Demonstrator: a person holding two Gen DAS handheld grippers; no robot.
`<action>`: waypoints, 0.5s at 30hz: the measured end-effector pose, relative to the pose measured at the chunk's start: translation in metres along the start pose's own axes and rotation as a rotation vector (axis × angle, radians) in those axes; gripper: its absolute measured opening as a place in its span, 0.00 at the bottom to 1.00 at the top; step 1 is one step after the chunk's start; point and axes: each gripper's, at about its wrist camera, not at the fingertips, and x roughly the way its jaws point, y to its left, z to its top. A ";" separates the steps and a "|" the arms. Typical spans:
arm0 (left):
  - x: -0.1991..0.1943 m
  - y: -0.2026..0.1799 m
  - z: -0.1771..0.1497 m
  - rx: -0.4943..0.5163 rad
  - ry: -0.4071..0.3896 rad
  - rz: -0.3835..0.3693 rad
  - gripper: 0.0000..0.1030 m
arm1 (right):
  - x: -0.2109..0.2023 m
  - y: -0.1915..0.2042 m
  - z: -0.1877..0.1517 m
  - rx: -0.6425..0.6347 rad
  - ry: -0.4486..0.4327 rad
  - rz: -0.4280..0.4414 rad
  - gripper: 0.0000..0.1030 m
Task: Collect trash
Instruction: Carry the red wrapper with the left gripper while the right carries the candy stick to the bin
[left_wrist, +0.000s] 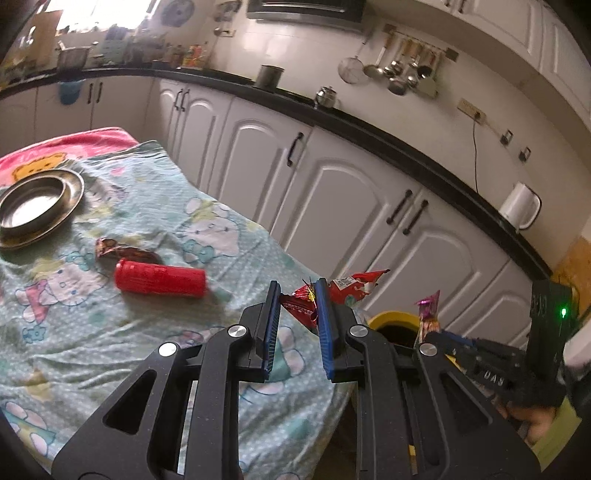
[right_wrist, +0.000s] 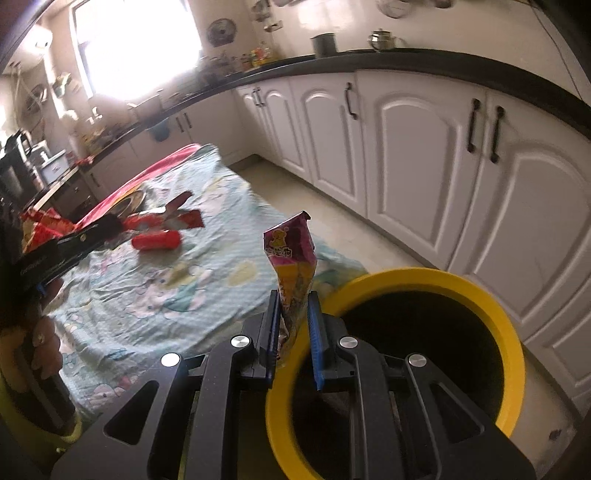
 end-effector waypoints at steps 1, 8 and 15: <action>0.000 -0.003 -0.002 0.011 0.001 -0.001 0.13 | -0.002 -0.005 -0.002 0.013 -0.002 -0.008 0.14; 0.011 -0.031 -0.015 0.097 0.033 -0.020 0.13 | -0.010 -0.035 -0.010 0.091 -0.011 -0.041 0.14; 0.027 -0.062 -0.035 0.190 0.095 -0.044 0.13 | -0.020 -0.062 -0.020 0.157 -0.014 -0.077 0.14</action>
